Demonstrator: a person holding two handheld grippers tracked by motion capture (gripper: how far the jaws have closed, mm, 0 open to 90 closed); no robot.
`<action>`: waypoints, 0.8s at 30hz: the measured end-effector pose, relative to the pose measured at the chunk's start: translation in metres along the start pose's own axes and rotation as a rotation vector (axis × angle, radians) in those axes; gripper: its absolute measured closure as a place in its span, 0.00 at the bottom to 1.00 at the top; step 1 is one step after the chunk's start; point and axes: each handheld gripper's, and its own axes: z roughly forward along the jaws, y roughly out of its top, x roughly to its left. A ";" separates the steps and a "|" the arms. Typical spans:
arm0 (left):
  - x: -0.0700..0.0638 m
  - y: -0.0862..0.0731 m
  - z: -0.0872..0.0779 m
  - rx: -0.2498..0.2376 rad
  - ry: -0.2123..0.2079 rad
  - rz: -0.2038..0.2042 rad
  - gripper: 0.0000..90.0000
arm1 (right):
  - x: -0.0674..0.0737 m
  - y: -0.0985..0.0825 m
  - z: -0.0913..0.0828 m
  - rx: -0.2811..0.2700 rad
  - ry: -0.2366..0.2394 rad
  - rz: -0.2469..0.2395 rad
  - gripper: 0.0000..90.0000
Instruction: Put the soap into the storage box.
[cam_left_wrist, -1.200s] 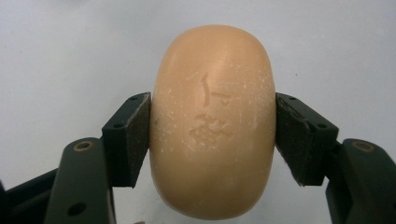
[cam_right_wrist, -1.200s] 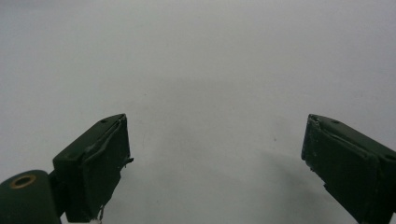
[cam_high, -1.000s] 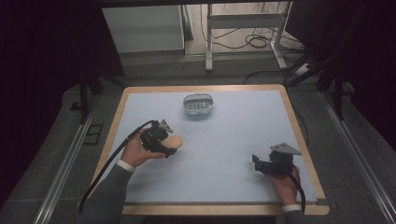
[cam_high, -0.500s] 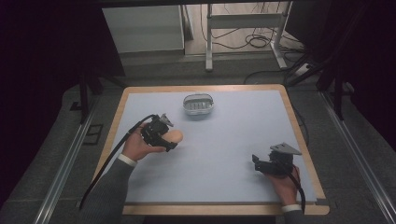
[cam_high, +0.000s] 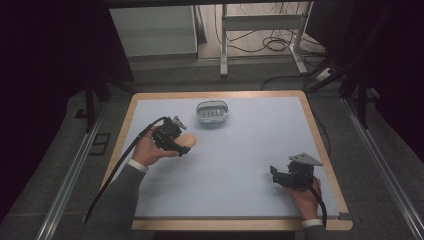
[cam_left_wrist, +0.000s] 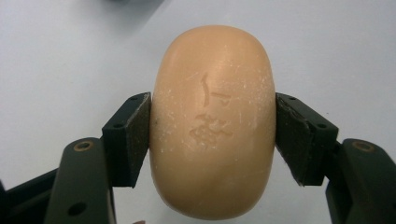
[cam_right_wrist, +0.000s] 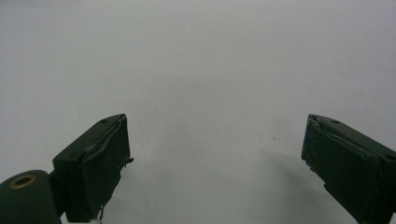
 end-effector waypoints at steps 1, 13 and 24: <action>0.000 0.001 0.000 -0.001 -0.002 -0.003 0.36 | 0.000 0.000 0.000 0.001 -0.002 -0.001 0.09; 0.010 0.012 0.002 0.006 0.008 -0.004 0.36 | 0.000 0.000 0.000 0.000 -0.001 0.000 0.09; 0.020 0.023 0.002 0.003 0.021 -0.004 0.36 | 0.000 0.000 0.000 -0.002 0.000 -0.006 0.09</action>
